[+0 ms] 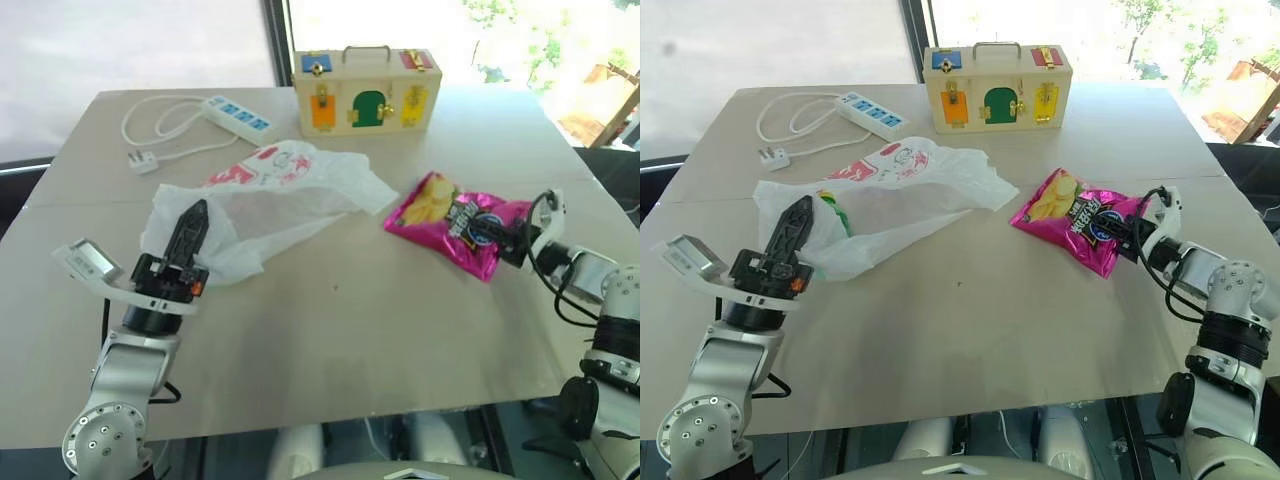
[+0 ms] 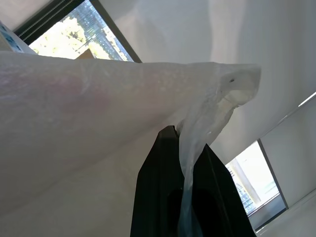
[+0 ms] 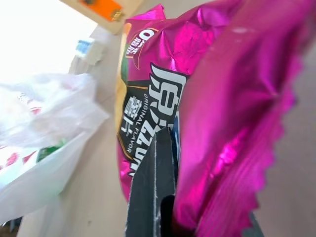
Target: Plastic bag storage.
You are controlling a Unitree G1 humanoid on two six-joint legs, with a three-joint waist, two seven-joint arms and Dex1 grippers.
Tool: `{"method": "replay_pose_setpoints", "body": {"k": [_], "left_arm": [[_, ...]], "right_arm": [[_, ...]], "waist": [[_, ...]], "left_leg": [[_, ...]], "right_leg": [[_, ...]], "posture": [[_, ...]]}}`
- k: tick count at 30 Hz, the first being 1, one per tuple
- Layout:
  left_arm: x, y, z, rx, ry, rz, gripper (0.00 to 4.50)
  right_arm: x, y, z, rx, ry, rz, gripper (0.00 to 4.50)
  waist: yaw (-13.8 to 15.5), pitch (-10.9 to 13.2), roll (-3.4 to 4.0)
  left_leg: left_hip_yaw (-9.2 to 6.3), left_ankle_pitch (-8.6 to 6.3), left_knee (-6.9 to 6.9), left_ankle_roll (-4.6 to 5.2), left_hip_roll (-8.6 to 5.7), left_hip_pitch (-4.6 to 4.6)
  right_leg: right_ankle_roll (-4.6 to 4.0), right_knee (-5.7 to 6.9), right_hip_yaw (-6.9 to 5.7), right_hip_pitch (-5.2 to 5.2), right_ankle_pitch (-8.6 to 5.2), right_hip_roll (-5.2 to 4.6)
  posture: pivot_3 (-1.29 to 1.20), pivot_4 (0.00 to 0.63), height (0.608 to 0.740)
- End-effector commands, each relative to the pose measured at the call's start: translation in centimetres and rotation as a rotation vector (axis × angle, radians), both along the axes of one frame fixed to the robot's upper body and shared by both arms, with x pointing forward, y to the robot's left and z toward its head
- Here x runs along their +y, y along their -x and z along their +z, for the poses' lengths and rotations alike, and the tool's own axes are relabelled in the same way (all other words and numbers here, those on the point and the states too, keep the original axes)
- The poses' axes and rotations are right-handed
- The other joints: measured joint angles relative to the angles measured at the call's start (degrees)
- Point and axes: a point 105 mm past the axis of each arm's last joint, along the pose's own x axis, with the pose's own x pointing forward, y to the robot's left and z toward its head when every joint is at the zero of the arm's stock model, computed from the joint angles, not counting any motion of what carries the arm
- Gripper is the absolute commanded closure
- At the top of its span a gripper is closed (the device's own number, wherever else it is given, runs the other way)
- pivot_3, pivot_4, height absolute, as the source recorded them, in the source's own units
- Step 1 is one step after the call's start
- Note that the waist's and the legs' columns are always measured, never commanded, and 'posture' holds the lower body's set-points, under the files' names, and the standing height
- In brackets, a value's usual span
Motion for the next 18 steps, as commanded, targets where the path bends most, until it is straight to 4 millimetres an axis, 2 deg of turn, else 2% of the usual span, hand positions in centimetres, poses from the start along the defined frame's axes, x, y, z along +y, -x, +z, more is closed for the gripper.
{"method": "replay_pose_setpoints", "body": {"k": [1, 3, 5, 7, 10, 13, 15, 18], "left_arm": [[-0.2, 0.3, 0.6, -0.027, -0.014, -0.006, 4.50], [-0.2, 0.3, 0.6, -0.027, -0.012, -0.004, 4.50], [-0.2, 0.4, 0.6, -0.027, -0.010, -0.004, 4.50], [-0.2, 0.4, 0.5, -0.026, -0.009, -0.006, 4.50], [-0.2, 0.4, 0.5, -0.025, -0.010, -0.010, 4.50], [-0.1, 0.3, 0.5, -0.025, -0.013, -0.012, 4.50], [-0.1, 0.3, 0.5, -0.024, -0.016, -0.016, 4.50], [-0.5, 0.3, 0.3, -0.020, -0.020, -0.031, 4.50]], "right_arm": [[0.7, 2.0, 2.9, -0.131, -0.080, 0.110, 4.45], [0.9, 3.4, 3.7, -0.159, -0.134, 0.178, 4.45], [0.5, 5.8, 4.3, -0.175, -0.223, 0.263, 4.45], [0.6, 7.9, 4.3, -0.158, -0.305, 0.332, 4.45], [1.9, 11.0, 4.0, -0.135, -0.435, 0.447, 4.45], [2.9, 12.7, 4.6, -0.125, -0.539, 0.485, 4.45], [4.1, 13.8, 4.4, -0.113, -0.602, 0.516, 4.45], [6.2, 14.3, 3.6, -0.078, -0.657, 0.544, 4.45]], "waist": [[0.01, 0.00, 0.00], [0.02, 0.00, 0.00], [0.10, 0.00, 0.00], [0.41, -0.01, -0.03], [0.26, -0.03, -0.05], [-0.08, -0.03, -0.04], [-0.22, -0.04, -0.06], [-0.18, -0.14, -0.18]], "left_leg": [[0.00, 0.00, 0.00, 0.00, 0.00, 0.00], [-0.03, 0.00, -0.01, 0.00, 0.00, 0.00], [-0.04, 0.00, -0.01, 0.01, 0.00, -0.01], [-0.11, -0.01, -0.02, 0.02, -0.02, -0.04], [-0.12, -0.02, -0.04, 0.03, -0.01, -0.02], [-0.13, -0.02, -0.04, 0.03, -0.01, 0.04], [-0.14, -0.02, -0.03, 0.04, -0.01, 0.06], [-0.43, -0.03, -0.02, 0.06, -0.01, 0.11]], "right_leg": [[0.00, 0.00, 0.00, 0.00, 0.00, 0.00], [0.00, -0.01, -0.01, 0.00, 0.00, 0.00], [0.00, 0.00, 0.00, 0.00, 0.00, 0.00], [-0.01, -0.03, -0.04, 0.04, 0.00, -0.01], [-0.01, -0.05, -0.03, 0.06, -0.01, 0.00], [-0.01, 0.00, 0.00, 0.07, -0.01, 0.00], [-0.01, 0.02, 0.04, 0.07, 0.00, 0.01], [-0.02, 0.01, 0.39, 0.10, 0.00, 0.31]], "posture": [[0.00, 0.150, 0.740], [0.00, 0.150, 0.740], [0.00, 0.150, 0.740], [0.00, 0.150, 0.740], [0.00, 0.150, 0.740], [0.00, 0.150, 0.740], [0.00, 0.150, 0.740], [0.00, 0.150, 0.740]]}}
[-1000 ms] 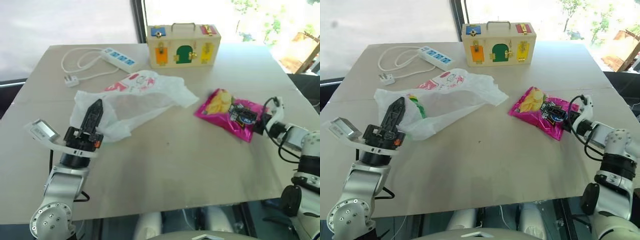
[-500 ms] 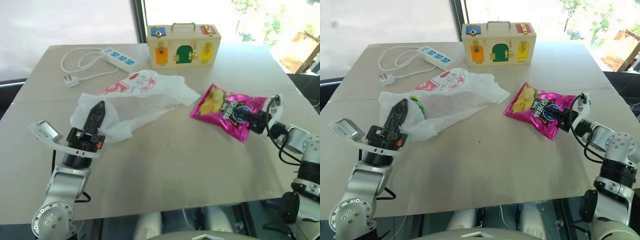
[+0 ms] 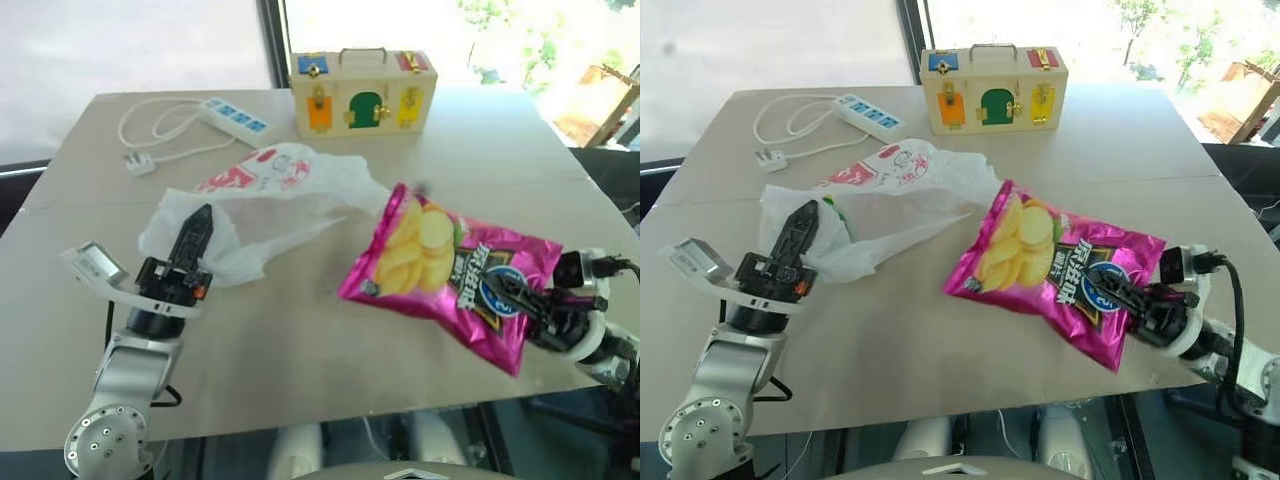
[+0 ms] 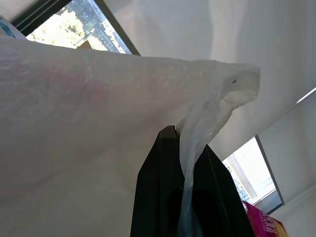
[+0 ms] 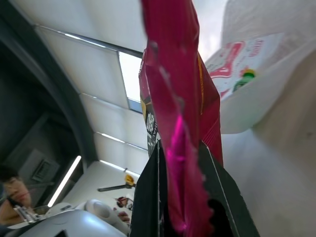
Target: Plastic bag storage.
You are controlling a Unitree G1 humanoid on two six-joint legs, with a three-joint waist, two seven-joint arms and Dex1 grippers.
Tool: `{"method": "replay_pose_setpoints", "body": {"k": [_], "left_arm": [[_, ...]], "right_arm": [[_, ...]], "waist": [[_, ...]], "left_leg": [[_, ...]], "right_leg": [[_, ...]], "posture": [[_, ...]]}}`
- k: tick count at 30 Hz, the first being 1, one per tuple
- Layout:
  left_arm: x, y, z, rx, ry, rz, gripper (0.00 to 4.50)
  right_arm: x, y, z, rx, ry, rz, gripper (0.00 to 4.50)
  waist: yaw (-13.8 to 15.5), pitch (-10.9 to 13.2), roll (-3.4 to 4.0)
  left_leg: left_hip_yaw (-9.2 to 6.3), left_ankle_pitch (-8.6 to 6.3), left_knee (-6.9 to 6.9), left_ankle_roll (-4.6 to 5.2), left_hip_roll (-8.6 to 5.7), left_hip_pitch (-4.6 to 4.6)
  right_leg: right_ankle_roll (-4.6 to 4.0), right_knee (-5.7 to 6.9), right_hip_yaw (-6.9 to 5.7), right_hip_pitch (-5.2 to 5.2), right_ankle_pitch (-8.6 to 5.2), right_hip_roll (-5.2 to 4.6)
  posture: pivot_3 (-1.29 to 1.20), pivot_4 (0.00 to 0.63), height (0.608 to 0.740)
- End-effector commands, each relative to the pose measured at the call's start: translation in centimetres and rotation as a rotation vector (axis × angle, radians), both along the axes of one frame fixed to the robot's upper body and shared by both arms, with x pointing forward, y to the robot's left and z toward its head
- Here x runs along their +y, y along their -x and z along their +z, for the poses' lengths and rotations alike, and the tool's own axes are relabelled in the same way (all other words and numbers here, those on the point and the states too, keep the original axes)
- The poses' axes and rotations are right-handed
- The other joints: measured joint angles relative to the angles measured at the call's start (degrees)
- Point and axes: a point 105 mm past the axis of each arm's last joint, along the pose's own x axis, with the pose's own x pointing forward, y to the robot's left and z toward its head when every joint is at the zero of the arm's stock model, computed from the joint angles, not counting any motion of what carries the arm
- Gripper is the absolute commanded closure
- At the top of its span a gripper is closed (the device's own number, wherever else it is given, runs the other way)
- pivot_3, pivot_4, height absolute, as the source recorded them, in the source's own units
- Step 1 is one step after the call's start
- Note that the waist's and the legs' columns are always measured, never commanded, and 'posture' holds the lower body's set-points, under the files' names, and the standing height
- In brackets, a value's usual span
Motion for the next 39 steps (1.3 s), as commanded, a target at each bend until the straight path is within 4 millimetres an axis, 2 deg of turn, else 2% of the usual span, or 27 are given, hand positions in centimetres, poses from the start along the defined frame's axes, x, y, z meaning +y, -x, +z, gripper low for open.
{"method": "replay_pose_setpoints", "body": {"k": [1, 6, 11, 14, 17, 20, 23, 31, 36, 39], "left_arm": [[-0.4, 0.3, 0.5, -0.027, -0.015, -0.022, 4.50], [-1.0, 0.6, 0.3, -0.026, -0.029, -0.055, 4.50], [-1.1, 0.9, 0.4, -0.036, -0.031, -0.057, 4.50], [-1.3, 1.1, 0.4, -0.040, -0.033, -0.063, 4.50], [-1.8, 1.5, 0.4, -0.041, -0.041, -0.088, 4.50], [-2.1, 1.9, 0.3, -0.040, -0.049, -0.102, 4.50], [-2.4, 2.3, 0.0, -0.030, -0.059, -0.117, 4.50], [-3.1, 2.9, -1.0, 0.000, -0.108, -0.162, 4.50], [-3.3, 3.1, -1.5, 0.020, -0.128, -0.191, 4.50], [-3.4, 3.1, -2.0, 0.039, -0.136, -0.198, 4.50]], "right_arm": [[2.2, 0.5, 0.5, -0.012, -0.090, 0.042, 4.45], [4.6, -0.5, -0.2, 0.050, -0.145, 0.068, 4.45], [6.4, -1.8, -1.5, 0.142, -0.098, 0.111, 4.45], [7.3, -3.3, -3.0, 0.234, -0.020, 0.098, 4.45], [7.7, -5.2, -3.3, 0.281, 0.005, 0.071, 4.45], [8.0, -7.6, -2.5, 0.298, -0.016, 0.019, 4.45], [8.1, -9.0, -1.1, 0.280, -0.043, 0.005, 4.45], [10.0, -11.5, 1.6, 0.275, -0.099, 0.037, 4.45], [13.7, -12.6, 2.7, 0.306, -0.084, 0.084, 4.45], [17.0, -12.4, 2.2, 0.278, 0.061, 0.123, 4.45]], "waist": [[0.07, -0.06, -0.09], [0.17, -0.08, -0.11], [0.21, -0.07, -0.10], [0.15, -0.08, -0.11], [0.13, -0.07, -0.10], [0.01, -0.07, -0.09], [0.09, -0.07, -0.08], [-0.04, -0.04, -0.03], [-0.50, -0.02, 0.00], [-1.04, -0.02, 0.00]], "left_leg": [[-0.09, 0.00, 0.00, 0.00, 0.00, 0.00], [-0.22, 0.00, 0.03, 0.00, -0.08, -0.06], [-0.29, 0.00, 0.03, 0.00, -0.09, -0.08], [-0.26, 0.00, 0.03, 0.00, -0.10, -0.08], [-0.24, 0.00, 0.03, 0.00, -0.09, -0.08], [-0.24, 0.00, 0.03, 0.00, -0.09, -0.10], [-0.20, 0.00, 0.02, 0.00, -0.09, -0.11], [-0.16, 0.00, 0.01, 0.00, -0.08, -0.16], [-0.15, 0.01, -0.02, -0.01, -0.04, -0.16], [-0.14, 0.01, -0.03, -0.01, -0.04, -0.18]], "right_leg": [[0.00, 0.00, 0.02, 0.00, 0.00, 0.03], [-0.01, 0.00, 0.19, -0.02, 0.00, 0.06], [-0.02, 0.01, 0.17, -0.03, 0.00, 0.06], [-0.03, 0.00, 0.19, -0.04, 0.00, 0.06], [-0.03, 0.02, 0.19, -0.06, 0.00, 0.06], [-0.03, 0.02, 0.19, -0.08, 0.00, 0.07], [-0.03, 0.03, 0.22, -0.10, 0.00, 0.06], [-0.03, 0.03, 0.20, -0.15, 0.00, 0.06], [-0.03, 0.06, 0.22, -0.20, 0.00, 0.09], [-0.03, 0.05, 0.22, -0.21, 0.00, 0.08]], "posture": [[0.00, 0.150, 0.740], [0.00, 0.150, 0.740], [0.00, 0.150, 0.740], [0.00, 0.150, 0.740], [0.00, 0.150, 0.740], [0.00, 0.150, 0.740], [0.00, 0.150, 0.740], [0.00, 0.150, 0.740], [0.00, 0.150, 0.740], [0.00, 0.150, 0.740]]}}
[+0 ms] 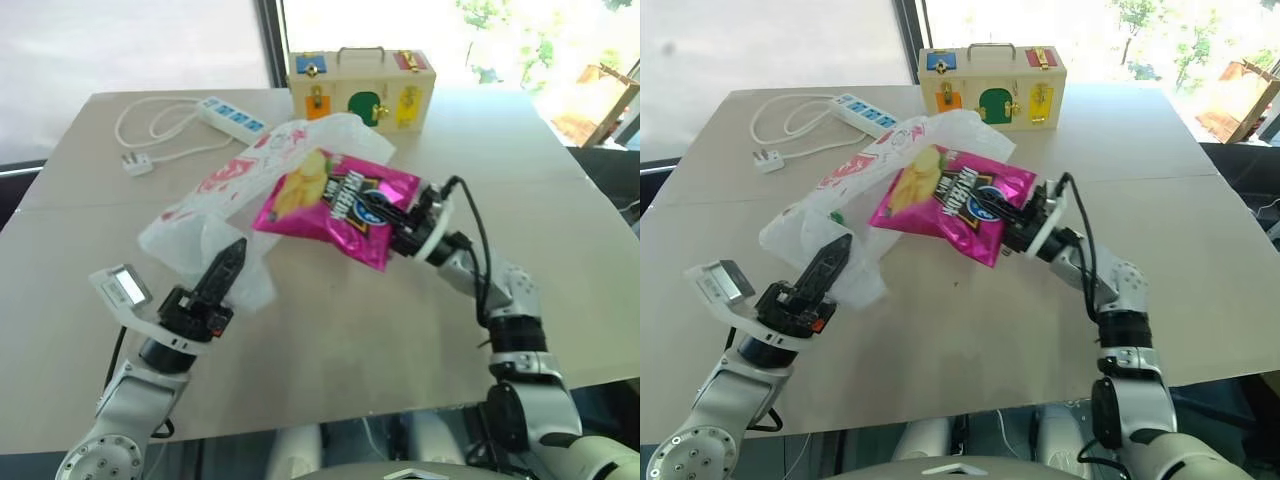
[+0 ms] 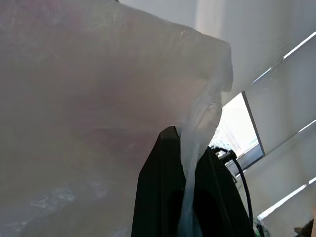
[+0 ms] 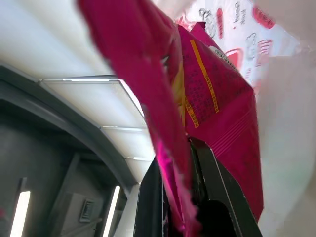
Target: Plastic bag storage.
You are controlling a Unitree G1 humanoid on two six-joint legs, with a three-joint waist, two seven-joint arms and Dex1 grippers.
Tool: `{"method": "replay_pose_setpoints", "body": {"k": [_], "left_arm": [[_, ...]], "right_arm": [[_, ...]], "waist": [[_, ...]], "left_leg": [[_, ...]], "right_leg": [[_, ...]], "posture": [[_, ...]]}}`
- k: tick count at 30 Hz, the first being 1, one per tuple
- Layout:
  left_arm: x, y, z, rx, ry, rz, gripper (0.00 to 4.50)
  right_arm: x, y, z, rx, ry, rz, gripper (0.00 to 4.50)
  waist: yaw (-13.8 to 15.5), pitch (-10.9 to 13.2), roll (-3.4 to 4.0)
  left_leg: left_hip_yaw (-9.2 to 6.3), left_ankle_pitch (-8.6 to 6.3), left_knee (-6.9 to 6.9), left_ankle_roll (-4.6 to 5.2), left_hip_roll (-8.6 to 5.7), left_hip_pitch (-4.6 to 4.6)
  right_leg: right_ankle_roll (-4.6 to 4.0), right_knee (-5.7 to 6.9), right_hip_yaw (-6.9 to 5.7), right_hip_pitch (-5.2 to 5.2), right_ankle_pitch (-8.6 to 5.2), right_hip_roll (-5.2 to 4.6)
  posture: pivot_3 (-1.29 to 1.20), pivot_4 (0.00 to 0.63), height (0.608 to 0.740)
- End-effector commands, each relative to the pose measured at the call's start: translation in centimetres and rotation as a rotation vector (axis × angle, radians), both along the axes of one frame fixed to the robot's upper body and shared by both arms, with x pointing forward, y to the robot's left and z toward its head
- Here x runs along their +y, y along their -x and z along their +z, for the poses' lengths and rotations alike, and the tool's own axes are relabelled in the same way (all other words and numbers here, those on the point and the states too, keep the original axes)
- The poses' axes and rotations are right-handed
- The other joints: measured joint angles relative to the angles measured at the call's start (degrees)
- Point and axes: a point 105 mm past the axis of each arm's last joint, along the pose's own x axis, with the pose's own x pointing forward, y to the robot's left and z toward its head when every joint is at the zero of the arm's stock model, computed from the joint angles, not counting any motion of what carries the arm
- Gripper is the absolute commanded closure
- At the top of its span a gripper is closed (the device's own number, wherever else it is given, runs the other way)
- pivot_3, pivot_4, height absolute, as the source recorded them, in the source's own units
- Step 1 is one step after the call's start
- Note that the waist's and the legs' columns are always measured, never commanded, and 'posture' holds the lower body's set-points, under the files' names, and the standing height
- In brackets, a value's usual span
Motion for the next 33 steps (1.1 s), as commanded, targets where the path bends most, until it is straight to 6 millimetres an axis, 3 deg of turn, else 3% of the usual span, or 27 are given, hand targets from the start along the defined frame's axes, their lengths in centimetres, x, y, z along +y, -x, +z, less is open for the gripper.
{"method": "replay_pose_setpoints", "body": {"k": [1, 3, 6, 8, 10, 11, 13, 16, 24, 29, 33], "left_arm": [[-0.6, 0.4, 0.3, -0.016, -0.012, -0.032, 4.50], [-1.0, 0.3, 0.2, -0.016, -0.016, -0.050, 4.50], [-1.2, 0.1, 0.3, -0.018, -0.020, -0.058, 4.50], [-1.2, -0.1, 0.3, -0.019, -0.020, -0.058, 4.50], [-1.3, -0.2, 0.1, -0.020, -0.029, -0.063, 4.50], [-1.2, -0.2, 0.1, -0.021, -0.029, -0.063, 4.50], [-1.1, -0.2, -0.1, -0.022, -0.025, -0.054, 4.50], [-1.0, -0.2, -0.4, -0.020, -0.019, -0.040, 4.50], [-0.5, -0.2, -0.9, -0.011, -0.012, -0.025, 4.50], [-0.5, -0.3, -1.0, -0.011, -0.012, -0.025, 4.50], [-0.5, -0.4, -1.1, -0.015, -0.020, -0.021, 4.50]], "right_arm": [[3.4, 0.1, -0.4, -0.065, 0.169, 0.051, 4.45], [5.8, -0.8, -1.7, -0.086, 0.320, 0.023, 4.45], [9.5, -1.3, -0.2, -0.227, 0.392, -0.002, 4.45], [11.0, -0.1, 1.4, -0.367, 0.376, 0.048, 3.93], [12.3, 0.8, 2.1, -0.530, 0.426, 0.052, 3.10], [12.3, 0.1, 1.8, -0.612, 0.491, -0.011, 2.66], [11.3, -0.6, -0.5, -0.873, 0.676, -0.079, 1.71], [9.0, -0.4, -2.8, -1.145, 0.783, -0.052, 0.19], [0.5, 0.2, -2.3, -1.347, 0.731, 0.016, 0.08], [-1.5, -1.3, -0.8, -1.345, 0.747, -0.110, 0.08], [-4.0, -1.9, -1.7, -1.303, 0.817, -0.122, 0.08]], "waist": [[-0.38, 0.00, 0.01], [-0.49, 0.00, 0.00], [-0.70, 0.03, 0.05], [-0.71, 0.06, 0.09], [-0.56, 0.07, 0.12], [-0.57, 0.09, 0.15], [-0.60, 0.14, 0.22], [-0.44, 0.15, 0.23], [-0.97, 0.17, 0.21], [-0.70, 0.16, 0.19], [0.06, 0.16, 0.18]], "left_leg": [[0.01, 0.00, 0.00, 0.00, 0.00, -0.01], [0.02, 0.00, 0.00, 0.00, -0.01, -0.02], [0.05, 0.01, -0.01, -0.01, 0.00, -0.02], [0.07, 0.01, -0.03, -0.03, 0.03, -0.04], [0.06, 0.01, -0.07, -0.03, 0.03, -0.06], [0.12, 0.01, -0.06, -0.03, 0.02, -0.08], [0.28, 0.00, -0.07, -0.03, 0.00, -0.11], [0.37, 0.00, -0.06, -0.04, -0.01, -0.11], [0.43, 0.02, -0.05, -0.07, 0.12, 0.05], [0.49, 0.02, -0.06, -0.06, 0.09, 0.06], [0.46, 0.01, -0.04, -0.05, 0.02, 0.02]], "right_leg": [[0.00, 0.00, 0.00, 0.00, 0.00, -0.01], [0.00, -0.01, 0.01, -0.01, 0.00, -0.02], [0.00, 0.02, 0.01, -0.09, 0.00, -0.01], [0.00, 0.03, 0.01, -0.13, 0.00, 0.03], [0.01, 0.06, -0.01, -0.12, 0.00, 0.03], [0.01, 0.05, -0.03, -0.10, 0.00, 0.02], [0.01, 0.02, -0.03, -0.10, 0.00, 0.01], [0.01, -0.06, -0.05, -0.10, 0.00, 0.00], [0.00, -0.06, 0.02, -0.09, 0.00, 0.09], [0.00, -0.08, 0.07, -0.08, -0.01, 0.05], [0.00, -0.10, 0.04, -0.06, 0.00, -0.01]], "posture": [[0.00, 0.150, 0.740], [0.00, 0.150, 0.740], [0.00, 0.150, 0.740], [0.00, 0.150, 0.740], [0.00, 0.150, 0.740], [0.00, 0.150, 0.740], [0.00, 0.150, 0.740], [0.00, 0.150, 0.740], [0.00, 0.150, 0.740], [0.00, 0.150, 0.740], [0.00, 0.150, 0.740]]}}
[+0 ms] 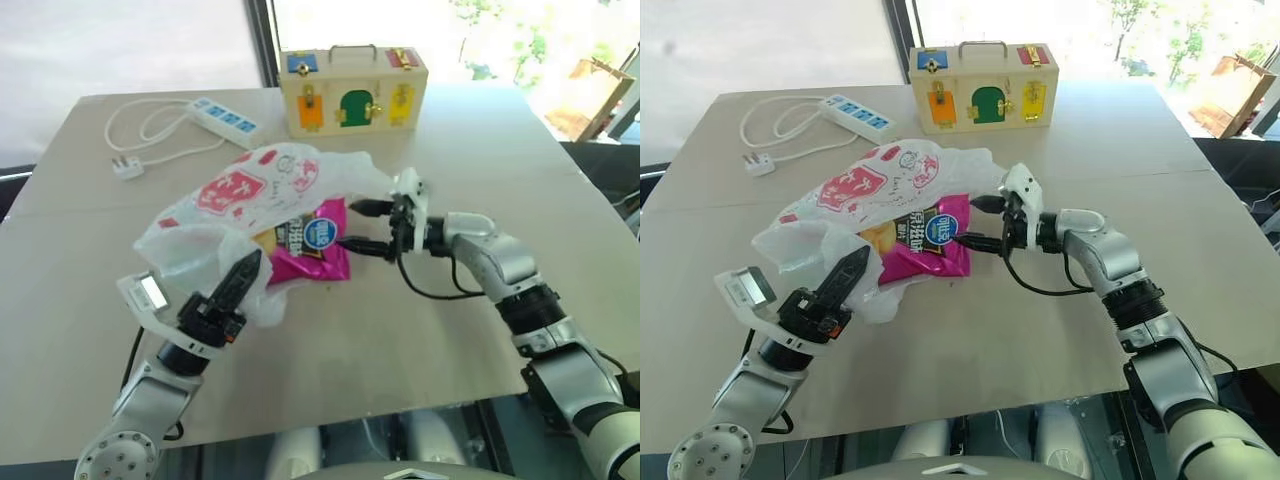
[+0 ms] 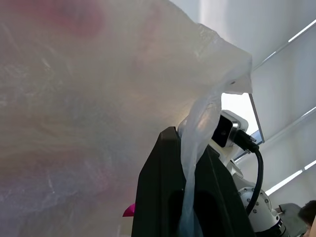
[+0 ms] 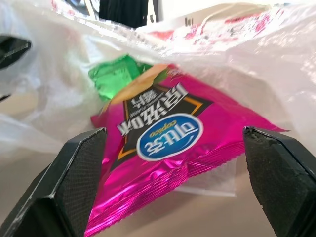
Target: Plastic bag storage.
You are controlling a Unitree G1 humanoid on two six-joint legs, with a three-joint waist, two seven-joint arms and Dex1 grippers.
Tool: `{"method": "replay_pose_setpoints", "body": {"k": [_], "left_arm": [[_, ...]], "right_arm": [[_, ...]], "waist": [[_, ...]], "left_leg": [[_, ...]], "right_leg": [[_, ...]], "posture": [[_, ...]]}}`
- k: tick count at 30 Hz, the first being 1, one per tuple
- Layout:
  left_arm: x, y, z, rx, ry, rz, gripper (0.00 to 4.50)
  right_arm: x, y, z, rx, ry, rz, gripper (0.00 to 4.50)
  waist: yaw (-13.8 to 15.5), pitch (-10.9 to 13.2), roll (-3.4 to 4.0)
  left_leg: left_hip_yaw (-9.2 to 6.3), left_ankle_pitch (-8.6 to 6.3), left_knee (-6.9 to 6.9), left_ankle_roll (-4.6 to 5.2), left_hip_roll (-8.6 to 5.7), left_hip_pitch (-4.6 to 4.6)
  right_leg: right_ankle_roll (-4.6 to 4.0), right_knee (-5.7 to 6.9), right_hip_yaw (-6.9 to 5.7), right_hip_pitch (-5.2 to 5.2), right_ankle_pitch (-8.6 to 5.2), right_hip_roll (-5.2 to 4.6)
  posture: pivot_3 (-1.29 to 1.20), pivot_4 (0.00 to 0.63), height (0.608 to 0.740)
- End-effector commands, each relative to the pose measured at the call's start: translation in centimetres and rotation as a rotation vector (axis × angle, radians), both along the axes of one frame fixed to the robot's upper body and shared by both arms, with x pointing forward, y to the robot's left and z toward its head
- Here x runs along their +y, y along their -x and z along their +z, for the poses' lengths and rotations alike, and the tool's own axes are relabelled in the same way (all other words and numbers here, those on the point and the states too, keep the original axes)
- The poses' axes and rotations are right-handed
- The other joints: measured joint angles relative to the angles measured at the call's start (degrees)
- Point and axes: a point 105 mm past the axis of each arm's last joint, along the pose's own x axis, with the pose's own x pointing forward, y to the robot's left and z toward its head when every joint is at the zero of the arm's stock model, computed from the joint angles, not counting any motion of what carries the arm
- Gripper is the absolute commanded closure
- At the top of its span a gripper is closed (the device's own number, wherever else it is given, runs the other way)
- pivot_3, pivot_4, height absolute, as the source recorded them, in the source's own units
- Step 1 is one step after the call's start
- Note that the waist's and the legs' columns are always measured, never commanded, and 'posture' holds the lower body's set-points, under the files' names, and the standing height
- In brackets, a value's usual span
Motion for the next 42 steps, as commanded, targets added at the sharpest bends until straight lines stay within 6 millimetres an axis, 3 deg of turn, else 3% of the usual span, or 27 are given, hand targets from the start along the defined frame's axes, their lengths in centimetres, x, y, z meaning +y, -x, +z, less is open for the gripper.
{"method": "replay_pose_setpoints", "body": {"k": [1, 4, 9, 11, 14, 17, 22, 31, 32, 33, 34, 40, 42], "left_arm": [[0.1, 0.1, 0.5, -0.032, -0.005, 0.002, 4.50], [-0.1, 0.1, 0.5, -0.036, -0.008, -0.003, 4.50], [-0.2, 0.2, 0.5, -0.037, -0.013, -0.010, 4.50], [-0.2, 0.2, 0.5, -0.037, -0.012, -0.011, 4.50], [-0.4, 0.1, 0.5, -0.038, -0.015, -0.017, 4.50], [-0.5, 0.0, 0.5, -0.039, -0.017, -0.020, 4.50], [-0.5, 0.1, 0.5, -0.034, -0.024, -0.012, 4.50], [-0.7, 0.4, 0.5, -0.026, -0.021, -0.002, 4.50], [-0.7, 0.5, 0.5, -0.026, -0.021, -0.002, 4.50], [-0.7, 0.5, 0.5, -0.026, -0.020, -0.001, 4.50], [-0.8, 0.5, 0.5, -0.026, -0.020, -0.001, 4.50], [-0.9, 0.4, 0.5, -0.026, -0.020, 0.006, 4.50], [-0.9, 0.4, 0.5, -0.026, -0.019, 0.005, 4.50]], "right_arm": [[-2.6, -0.6, 0.5, -0.034, 0.024, -0.054, 0.08], [-4.4, -1.2, 1.4, -0.059, 0.028, -0.088, 0.08], [-6.8, -3.2, 5.2, -0.202, -0.064, -0.232, 0.08], [-6.8, -4.3, 4.9, -0.232, -0.034, -0.298, 0.08], [-5.9, -5.3, 2.2, -0.275, 0.106, -0.319, 0.08], [-4.5, -5.7, 1.1, -0.300, 0.120, -0.299, 0.08], [-1.6, -5.8, 0.8, -0.314, 0.095, -0.234, 0.08], [0.6, -7.0, 0.7, -0.318, 0.088, -0.279, 0.08], [0.7, -7.1, 0.6, -0.315, 0.085, -0.292, 0.59], [0.7, -7.3, 0.7, -0.311, 0.077, -0.309, 0.67], [0.8, -7.5, 0.8, -0.309, 0.070, -0.320, 1.01], [0.2, -8.0, 1.2, -0.306, 0.042, -0.355, 3.78], [-0.2, -8.0, 1.3, -0.305, 0.040, -0.356, 4.45]], "waist": [[0.34, 0.01, 0.01], [0.26, 0.01, 0.02], [-0.28, 0.01, 0.02], [-0.52, 0.01, 0.02], [-0.32, 0.00, 0.01], [-0.31, 0.02, 0.03], [-0.38, 0.05, 0.08], [-0.34, 0.07, 0.11], [-0.34, 0.07, 0.11], [-0.38, 0.06, 0.10], [-0.45, 0.06, 0.10], [-0.44, 0.07, 0.11], [-0.44, 0.06, 0.10]], "left_leg": [[0.00, 0.00, 0.00, 0.00, -0.01, -0.01], [0.01, 0.00, 0.01, 0.00, -0.02, -0.01], [0.02, 0.00, 0.00, 0.00, 0.02, 0.01], [0.08, 0.00, 0.00, 0.00, 0.02, 0.06], [0.07, 0.01, 0.01, -0.01, 0.03, 0.08], [0.10, 0.01, 0.01, -0.01, 0.02, 0.07], [0.12, 0.02, 0.02, -0.02, 0.03, 0.05], [0.09, 0.02, 0.02, -0.04, 0.04, 0.07], [0.09, 0.02, 0.02, -0.04, 0.04, 0.07], [0.10, 0.02, 0.02, -0.04, 0.04, 0.07], [0.10, 0.02, 0.02, -0.03, 0.04, 0.07], [0.10, 0.02, 0.02, -0.04, 0.04, 0.07], [0.10, 0.02, 0.02, -0.04, 0.04, 0.07]], "right_leg": [[0.00, -0.01, 0.00, 0.00, 0.00, -0.01], [0.00, 0.00, 0.01, 0.00, 0.00, -0.01], [0.00, 0.00, 0.01, 0.00, 0.00, 0.02], [0.00, 0.01, 0.09, 0.00, 0.00, 0.03], [0.00, 0.02, 0.09, 0.00, 0.00, 0.05], [0.00, 0.00, 0.09, 0.01, 0.00, 0.04], [0.01, 0.01, 0.09, -0.01, 0.00, 0.04], [0.01, 0.02, 0.04, 0.02, 0.00, 0.04], [0.01, 0.02, 0.04, 0.02, 0.00, 0.04], [0.01, 0.02, 0.04, 0.02, 0.00, 0.04], [0.01, 0.02, 0.04, 0.03, 0.00, 0.04], [0.01, 0.02, 0.04, 0.03, 0.00, 0.04], [0.01, 0.02, 0.05, 0.03, 0.00, 0.04]], "posture": [[0.00, 0.150, 0.740], [0.00, 0.150, 0.740], [0.00, 0.150, 0.740], [0.00, 0.150, 0.740], [0.00, 0.150, 0.740], [0.00, 0.150, 0.740], [0.00, 0.150, 0.740], [0.00, 0.150, 0.740], [0.00, 0.150, 0.740], [0.00, 0.150, 0.740], [0.00, 0.150, 0.740], [0.00, 0.150, 0.740], [0.00, 0.150, 0.740]]}}
